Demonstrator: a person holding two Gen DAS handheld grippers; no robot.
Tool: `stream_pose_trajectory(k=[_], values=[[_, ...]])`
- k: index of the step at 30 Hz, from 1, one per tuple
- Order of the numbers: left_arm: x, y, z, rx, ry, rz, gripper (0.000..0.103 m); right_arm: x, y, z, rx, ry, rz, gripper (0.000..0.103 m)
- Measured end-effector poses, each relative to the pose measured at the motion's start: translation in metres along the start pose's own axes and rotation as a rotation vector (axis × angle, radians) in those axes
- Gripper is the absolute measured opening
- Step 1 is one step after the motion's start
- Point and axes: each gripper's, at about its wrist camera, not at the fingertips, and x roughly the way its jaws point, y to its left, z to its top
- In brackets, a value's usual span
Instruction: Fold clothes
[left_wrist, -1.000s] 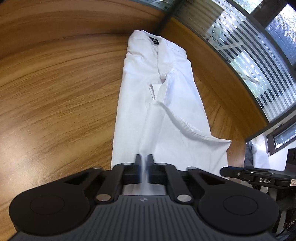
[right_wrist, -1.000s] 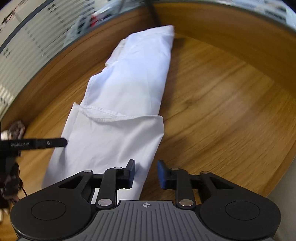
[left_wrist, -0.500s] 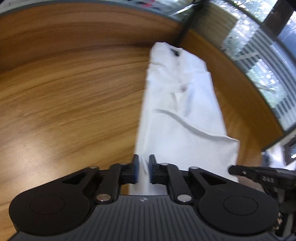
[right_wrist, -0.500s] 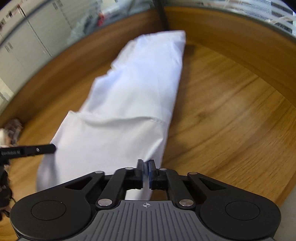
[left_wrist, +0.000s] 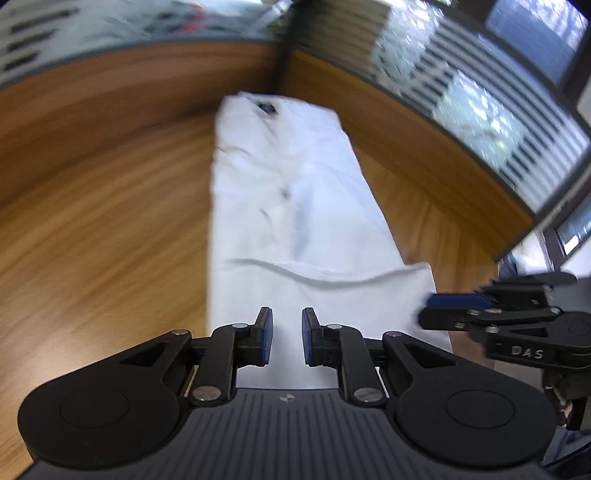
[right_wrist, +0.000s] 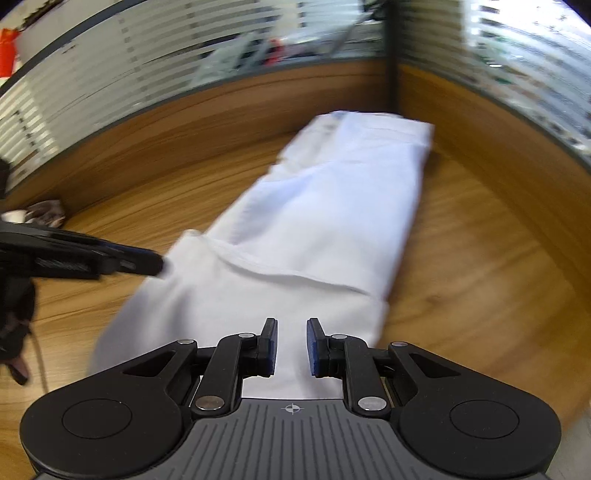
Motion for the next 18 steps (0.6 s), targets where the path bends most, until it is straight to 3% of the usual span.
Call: stream_pose_trajectory(k=[7,18], values=[[0.037,-0.015,0.016,0.072,0.022,-0.026,0.017,0.045,0.008,0.016,-0.095,0.03,0.015,0.019],[0.056,0.0,0.035,0.037,-0.001,-0.022,0.02,0.066,-0.028,0.031,-0.038,0.016,-0.028,0.012]])
